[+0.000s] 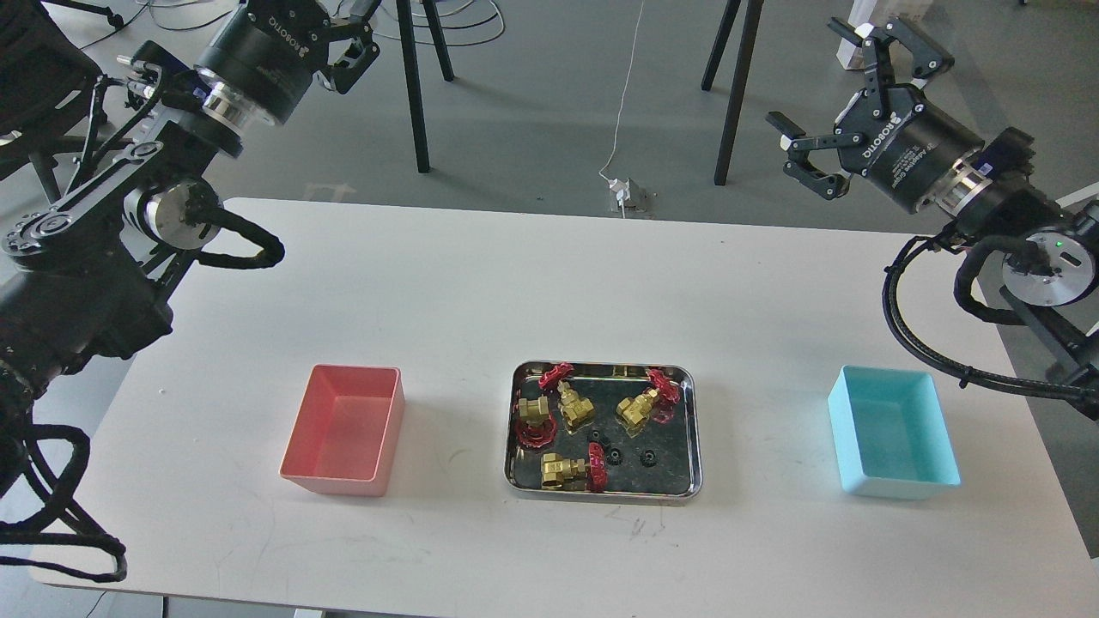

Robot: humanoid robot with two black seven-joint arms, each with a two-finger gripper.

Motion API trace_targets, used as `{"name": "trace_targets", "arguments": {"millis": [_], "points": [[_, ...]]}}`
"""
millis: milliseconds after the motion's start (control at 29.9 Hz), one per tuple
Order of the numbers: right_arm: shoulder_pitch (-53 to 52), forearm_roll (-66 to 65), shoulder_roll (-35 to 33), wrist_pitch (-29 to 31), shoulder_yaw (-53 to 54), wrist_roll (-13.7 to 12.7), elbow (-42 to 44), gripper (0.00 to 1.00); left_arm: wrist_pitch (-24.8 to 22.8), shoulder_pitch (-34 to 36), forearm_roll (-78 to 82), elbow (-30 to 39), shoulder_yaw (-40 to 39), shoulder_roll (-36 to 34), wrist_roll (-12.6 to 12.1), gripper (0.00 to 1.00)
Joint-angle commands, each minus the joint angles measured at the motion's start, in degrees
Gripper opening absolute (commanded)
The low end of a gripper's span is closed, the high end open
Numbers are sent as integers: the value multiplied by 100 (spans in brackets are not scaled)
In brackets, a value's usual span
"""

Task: Place valve in pink box and gear in blue box
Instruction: 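Move the left gripper from rest toward the metal tray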

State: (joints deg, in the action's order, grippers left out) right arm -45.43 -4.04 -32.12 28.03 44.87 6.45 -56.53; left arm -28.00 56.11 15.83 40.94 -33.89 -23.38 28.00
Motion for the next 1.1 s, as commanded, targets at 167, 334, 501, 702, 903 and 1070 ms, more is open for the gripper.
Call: {"name": "trace_targets", "arguments": {"millis": [167, 334, 501, 702, 903, 1070], "points": [[-61, 1060, 57, -3, 531, 445, 378, 99, 0, -108, -481, -190, -301, 17, 0, 100], [-563, 1608, 66, -3, 689, 445, 810, 99, 0, -960, -1441, 211, -916, 220, 0, 100], [-581, 1670, 101, -332, 813, 392, 828, 99, 0, -1252, -1057, 1152, -1700, 124, 0, 100], [-677, 1661, 92, -886, 804, 383, 915, 99, 0, -384, 691, 2434, -272, -1254, 0, 100], [-660, 1661, 66, -886, 777, 383, 915, 99, 0, 2153, 1615, 3061, 3040, -2048, 0, 99], [-581, 1661, 66, -878, 760, 374, 915, 99, 0, 4484, 2345, 3078, 5696, -1163, 0, 99]]}}
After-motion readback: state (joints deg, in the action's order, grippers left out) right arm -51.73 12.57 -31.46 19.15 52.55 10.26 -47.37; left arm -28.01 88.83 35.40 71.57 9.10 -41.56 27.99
